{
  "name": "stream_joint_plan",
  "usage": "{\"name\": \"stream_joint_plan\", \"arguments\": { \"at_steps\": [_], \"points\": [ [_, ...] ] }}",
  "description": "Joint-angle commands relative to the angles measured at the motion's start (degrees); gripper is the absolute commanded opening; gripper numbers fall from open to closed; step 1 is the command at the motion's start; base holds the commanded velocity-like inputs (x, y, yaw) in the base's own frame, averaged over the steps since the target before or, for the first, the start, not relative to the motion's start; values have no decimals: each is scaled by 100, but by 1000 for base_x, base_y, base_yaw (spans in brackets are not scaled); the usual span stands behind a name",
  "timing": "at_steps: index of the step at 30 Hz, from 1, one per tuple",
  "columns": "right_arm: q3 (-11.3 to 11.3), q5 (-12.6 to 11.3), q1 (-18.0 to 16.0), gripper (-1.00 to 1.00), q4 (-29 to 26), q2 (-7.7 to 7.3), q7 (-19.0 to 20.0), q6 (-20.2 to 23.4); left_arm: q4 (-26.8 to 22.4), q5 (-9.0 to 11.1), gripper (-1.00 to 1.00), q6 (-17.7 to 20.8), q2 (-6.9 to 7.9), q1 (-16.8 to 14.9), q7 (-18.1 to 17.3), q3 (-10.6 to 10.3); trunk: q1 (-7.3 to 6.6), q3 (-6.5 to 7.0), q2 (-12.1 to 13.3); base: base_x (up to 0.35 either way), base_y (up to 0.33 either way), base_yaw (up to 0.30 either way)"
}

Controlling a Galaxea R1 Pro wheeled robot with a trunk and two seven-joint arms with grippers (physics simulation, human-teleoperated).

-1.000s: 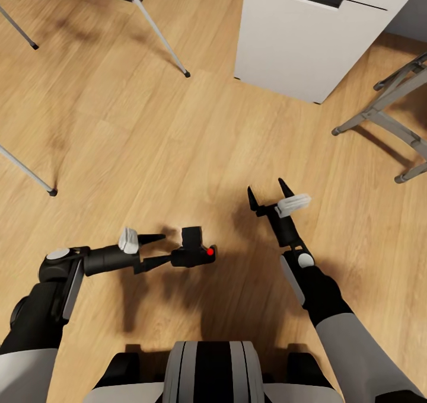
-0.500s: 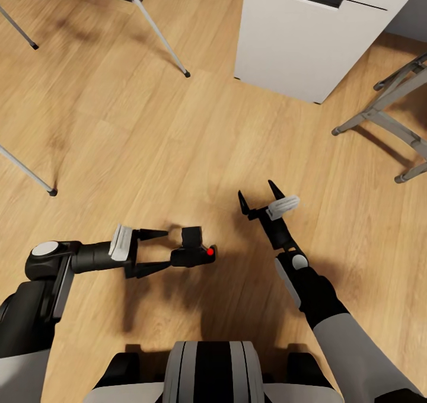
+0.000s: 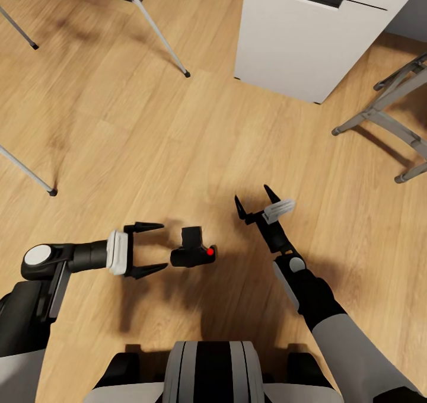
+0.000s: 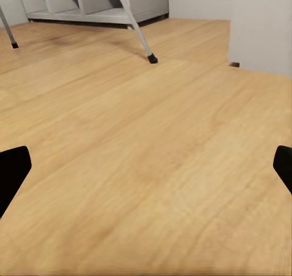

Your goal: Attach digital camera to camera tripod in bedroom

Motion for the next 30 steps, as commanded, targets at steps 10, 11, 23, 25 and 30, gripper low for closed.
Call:
{"name": "stream_joint_plan", "arguments": {
  "at_steps": [10,11,23,25,30],
  "points": [
    [10,-37,-3,100,24,-4,19,-13,705,-390,100,-660,356,-2,-21,4,-1,-2,-1,0,0,0],
    [10,-37,-3,100,24,-4,19,-13,761,-510,100,-733,357,-2,-16,3,-1,-2,-1,0,0,0],
    [3,-33,-3,100,97,-4,19,-13,1250,-2195,100,-1665,241,-2,36,363,-1,-2,-1,0,0,0],
    [3,-35,-3,100,100,-4,19,-13,1244,-2205,100,-1670,211,-2,35,456,-1,-2,-1,0,0,0],
    [3,-36,-3,100,103,-4,19,-13,1363,-2219,100,-1688,153,-2,38,753,-1,-2,-1,0,0,0]
  ]
}}
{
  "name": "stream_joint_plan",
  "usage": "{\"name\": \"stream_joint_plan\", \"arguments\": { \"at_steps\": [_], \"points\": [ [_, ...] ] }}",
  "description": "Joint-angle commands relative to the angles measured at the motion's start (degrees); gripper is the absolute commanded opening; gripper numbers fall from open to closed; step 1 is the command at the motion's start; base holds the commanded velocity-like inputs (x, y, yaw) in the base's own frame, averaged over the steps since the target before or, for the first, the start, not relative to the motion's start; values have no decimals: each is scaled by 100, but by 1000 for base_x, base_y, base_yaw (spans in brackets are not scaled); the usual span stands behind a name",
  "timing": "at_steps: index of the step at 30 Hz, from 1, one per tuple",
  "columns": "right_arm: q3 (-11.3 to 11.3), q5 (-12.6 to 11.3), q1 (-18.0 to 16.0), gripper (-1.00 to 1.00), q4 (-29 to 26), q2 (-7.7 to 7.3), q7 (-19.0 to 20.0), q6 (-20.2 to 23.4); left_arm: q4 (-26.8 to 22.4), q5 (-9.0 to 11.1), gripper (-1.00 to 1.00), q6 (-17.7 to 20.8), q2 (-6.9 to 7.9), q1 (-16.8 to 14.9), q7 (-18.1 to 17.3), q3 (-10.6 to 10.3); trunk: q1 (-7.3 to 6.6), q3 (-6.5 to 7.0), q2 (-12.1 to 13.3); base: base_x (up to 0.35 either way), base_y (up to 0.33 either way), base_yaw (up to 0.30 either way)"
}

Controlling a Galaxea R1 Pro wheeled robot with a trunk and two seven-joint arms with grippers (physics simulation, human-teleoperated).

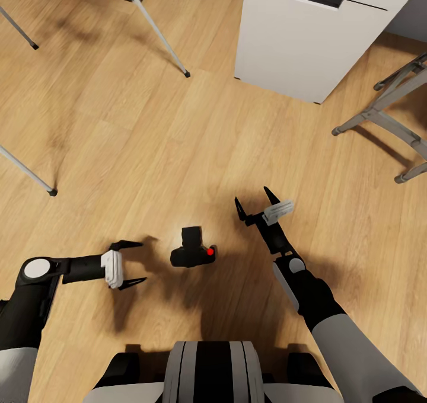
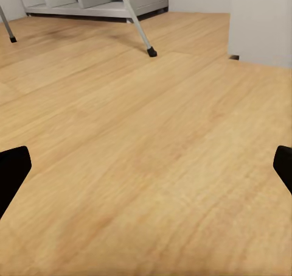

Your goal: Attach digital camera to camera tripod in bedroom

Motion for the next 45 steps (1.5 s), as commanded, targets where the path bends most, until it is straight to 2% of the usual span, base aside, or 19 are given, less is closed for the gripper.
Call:
{"name": "stream_joint_plan", "arguments": {
  "at_steps": [1,10,12,13,17,18,21,29,36,37,39,45],
  "points": [
    [11,-34,-3,100,3,-4,19,-13,27,-22,100,-60,-8,-3,-11,43,-1,-2,-1,0,0,0],
    [11,-33,-3,100,19,-4,14,-14,160,-32,100,-65,-32,-3,74,169,-1,-2,-1,0,0,0],
    [9,-34,-3,100,23,-4,16,-14,169,-33,100,-66,-32,-3,256,170,-1,-2,-1,0,0,0],
    [7,-35,-3,100,26,-4,17,-14,183,-35,100,-66,-32,-3,529,160,-1,-2,-1,0,0,0],
    [4,-34,-3,100,28,-4,15,-14,262,-43,100,-74,-24,-3,1152,105,-1,-2,-1,0,0,0],
    [3,-34,-3,100,32,-4,16,-14,329,-46,100,-102,-21,-3,1408,61,-1,-2,-1,0,0,0],
    [3,-34,-3,100,36,-4,18,-15,439,-50,100,-181,-19,-3,1700,-36,-1,-2,-1,0,0,0],
    [2,-36,-3,100,39,-4,18,-16,716,-52,100,-262,-22,-3,1890,-220,-1,-2,-1,0,0,0],
    [2,-35,-3,100,39,-4,16,-16,798,-52,100,-274,-22,-3,1933,-535,-1,-2,-1,0,0,0],
    [2,-34,-3,100,39,-4,16,-17,782,-57,100,-270,-22,-3,1933,-686,-1,-2,-1,0,0,0],
    [2,-35,-3,100,39,-4,16,-19,777,-59,100,-269,-21,-3,1931,-765,-1,-2,-1,0,0,0],
    [2,-34,-3,100,39,-4,18,-21,788,-64,100,-265,27,-3,1925,-1237,-1,-2,-1,0,0,0]
  ]
}}
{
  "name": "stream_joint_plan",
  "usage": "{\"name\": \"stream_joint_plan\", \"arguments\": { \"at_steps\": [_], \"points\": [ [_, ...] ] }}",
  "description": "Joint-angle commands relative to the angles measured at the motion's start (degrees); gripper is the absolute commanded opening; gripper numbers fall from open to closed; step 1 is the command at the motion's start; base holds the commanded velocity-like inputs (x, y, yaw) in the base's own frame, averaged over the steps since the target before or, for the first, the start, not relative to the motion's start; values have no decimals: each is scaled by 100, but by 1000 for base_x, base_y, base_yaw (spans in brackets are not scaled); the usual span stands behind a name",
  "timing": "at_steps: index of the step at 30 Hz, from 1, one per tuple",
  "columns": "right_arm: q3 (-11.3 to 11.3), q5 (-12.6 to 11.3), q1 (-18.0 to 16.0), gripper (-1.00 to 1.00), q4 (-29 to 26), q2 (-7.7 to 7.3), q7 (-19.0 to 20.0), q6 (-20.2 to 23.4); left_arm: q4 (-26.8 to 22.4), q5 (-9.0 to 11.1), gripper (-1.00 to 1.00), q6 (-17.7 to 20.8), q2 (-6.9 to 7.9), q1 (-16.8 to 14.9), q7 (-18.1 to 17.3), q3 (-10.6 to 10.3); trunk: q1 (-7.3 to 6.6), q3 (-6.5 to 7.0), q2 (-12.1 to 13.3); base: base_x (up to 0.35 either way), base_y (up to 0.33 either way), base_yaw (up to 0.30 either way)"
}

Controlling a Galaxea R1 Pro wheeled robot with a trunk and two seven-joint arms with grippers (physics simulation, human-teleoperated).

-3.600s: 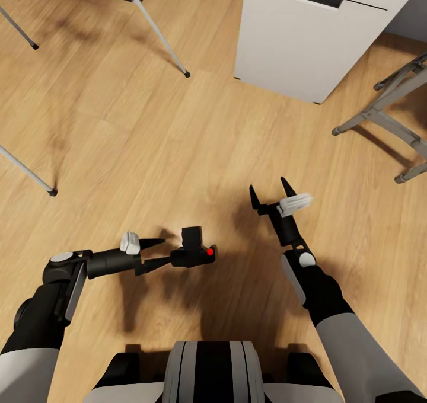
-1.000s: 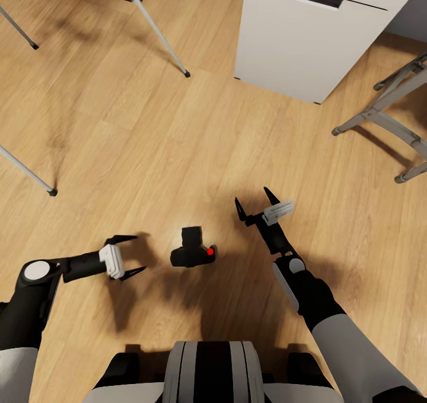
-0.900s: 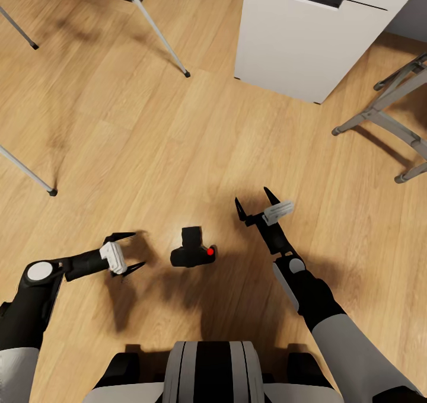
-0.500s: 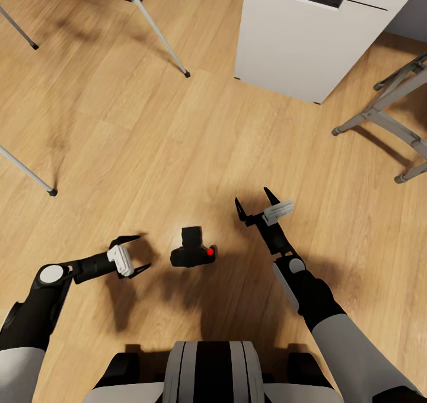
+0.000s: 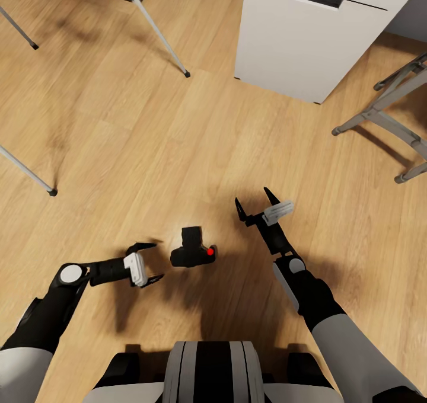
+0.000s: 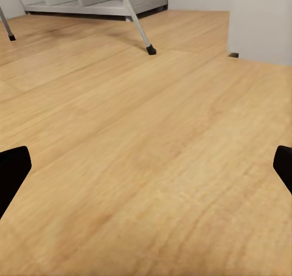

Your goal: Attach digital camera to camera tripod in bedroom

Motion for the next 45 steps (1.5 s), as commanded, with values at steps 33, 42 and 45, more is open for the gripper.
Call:
{"name": "stream_joint_plan", "arguments": {
  "at_steps": [33,42,45],
  "points": [
    [2,-36,-3,100,3,-4,11,-25,592,-135,100,-61,-156,-2,943,-162,-1,-2,-1,0,0,0],
    [2,-36,-3,100,3,-4,11,-26,561,-135,100,-61,-200,-2,1134,-162,-1,-2,-1,0,0,0],
    [2,-36,-3,100,3,-4,11,-31,563,-135,100,-61,-216,-2,1315,-162,-1,-2,-1,0,0,0]
  ]
}}
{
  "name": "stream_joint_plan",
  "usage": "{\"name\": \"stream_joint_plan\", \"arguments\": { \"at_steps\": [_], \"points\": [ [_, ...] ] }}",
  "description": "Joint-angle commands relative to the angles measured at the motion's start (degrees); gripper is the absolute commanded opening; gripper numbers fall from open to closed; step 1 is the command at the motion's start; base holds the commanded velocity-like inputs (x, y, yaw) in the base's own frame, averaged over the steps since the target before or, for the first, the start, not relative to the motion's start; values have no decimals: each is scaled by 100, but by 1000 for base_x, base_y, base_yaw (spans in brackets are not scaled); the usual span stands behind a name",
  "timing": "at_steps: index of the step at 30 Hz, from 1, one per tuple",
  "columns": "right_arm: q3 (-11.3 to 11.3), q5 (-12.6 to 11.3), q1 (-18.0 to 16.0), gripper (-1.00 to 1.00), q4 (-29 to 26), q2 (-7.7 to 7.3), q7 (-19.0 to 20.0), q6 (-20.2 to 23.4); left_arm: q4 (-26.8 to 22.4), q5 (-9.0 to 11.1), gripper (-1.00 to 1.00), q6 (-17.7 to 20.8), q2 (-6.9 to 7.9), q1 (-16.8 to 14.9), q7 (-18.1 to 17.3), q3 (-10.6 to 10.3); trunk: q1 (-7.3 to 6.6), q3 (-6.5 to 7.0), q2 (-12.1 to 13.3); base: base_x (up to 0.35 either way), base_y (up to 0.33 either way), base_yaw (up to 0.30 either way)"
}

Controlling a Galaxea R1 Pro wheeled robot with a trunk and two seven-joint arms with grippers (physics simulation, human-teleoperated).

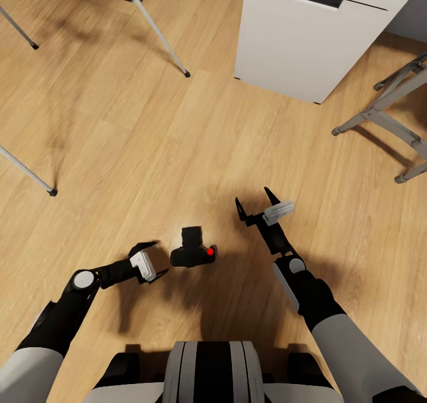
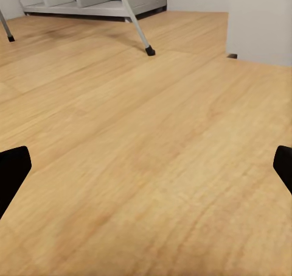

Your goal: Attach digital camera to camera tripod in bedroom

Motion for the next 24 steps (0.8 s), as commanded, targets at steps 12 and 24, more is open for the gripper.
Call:
{"name": "stream_joint_plan", "arguments": {
  "at_steps": [12,24],
  "points": [
    [11,-34,-3,100,3,-4,19,-14,28,-215,100,-54,-158,-2,294,-161,-1,-2,-1,0,0,0],
    [11,-34,-3,100,3,-4,19,-9,-15,-1848,100,-68,-162,-7,315,-237,-1,-2,-1,0,0,0]
  ]
}}
